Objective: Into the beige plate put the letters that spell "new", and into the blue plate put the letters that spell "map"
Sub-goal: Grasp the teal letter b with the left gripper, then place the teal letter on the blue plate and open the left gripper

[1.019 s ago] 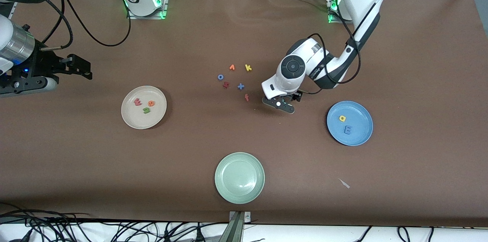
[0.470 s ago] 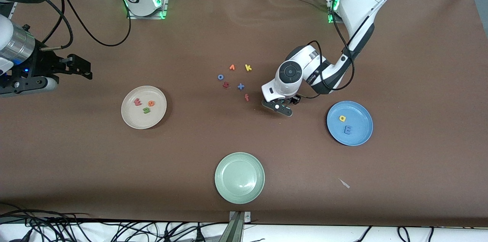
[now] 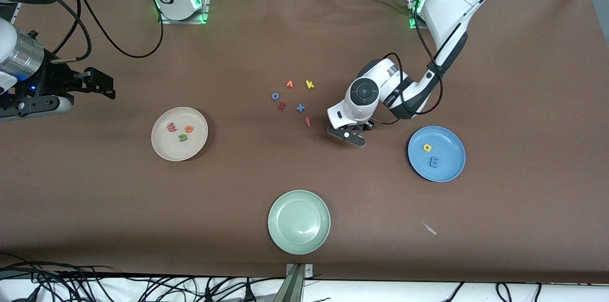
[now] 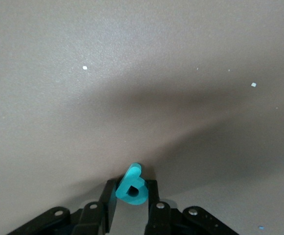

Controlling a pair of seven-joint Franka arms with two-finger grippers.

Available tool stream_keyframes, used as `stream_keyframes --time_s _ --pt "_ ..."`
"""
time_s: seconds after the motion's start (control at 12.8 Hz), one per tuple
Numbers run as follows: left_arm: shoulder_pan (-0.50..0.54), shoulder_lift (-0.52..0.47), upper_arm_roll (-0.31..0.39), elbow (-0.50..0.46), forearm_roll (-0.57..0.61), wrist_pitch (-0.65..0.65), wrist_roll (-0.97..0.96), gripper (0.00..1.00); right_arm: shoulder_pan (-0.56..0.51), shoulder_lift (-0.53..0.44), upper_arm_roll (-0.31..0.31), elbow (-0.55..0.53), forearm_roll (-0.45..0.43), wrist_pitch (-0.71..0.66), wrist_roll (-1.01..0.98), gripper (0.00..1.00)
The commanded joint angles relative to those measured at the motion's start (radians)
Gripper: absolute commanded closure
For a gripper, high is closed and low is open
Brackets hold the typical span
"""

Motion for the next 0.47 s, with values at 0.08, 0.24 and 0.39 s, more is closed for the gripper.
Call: stream_keyframes --time_s 0.08,0.24,0.39 --pt "0.013 -0.004 -0.001 0.01 0.037 -0.006 -0.011 0.87 0.001 0.01 0.001 0.025 0.008 -0.02 0.003 0.0" --pt "0.023 -0.067 -0.001 0.016 0.037 -0.041 -0.011 0.88 0.001 0.01 0.001 0.025 0.008 -0.022 0.003 0.0" --pt "0.066 -0.142 -0.001 0.02 0.037 -0.101 0.048 0.91 0.001 0.01 0.001 0.025 0.008 -0.022 0.003 0.0"
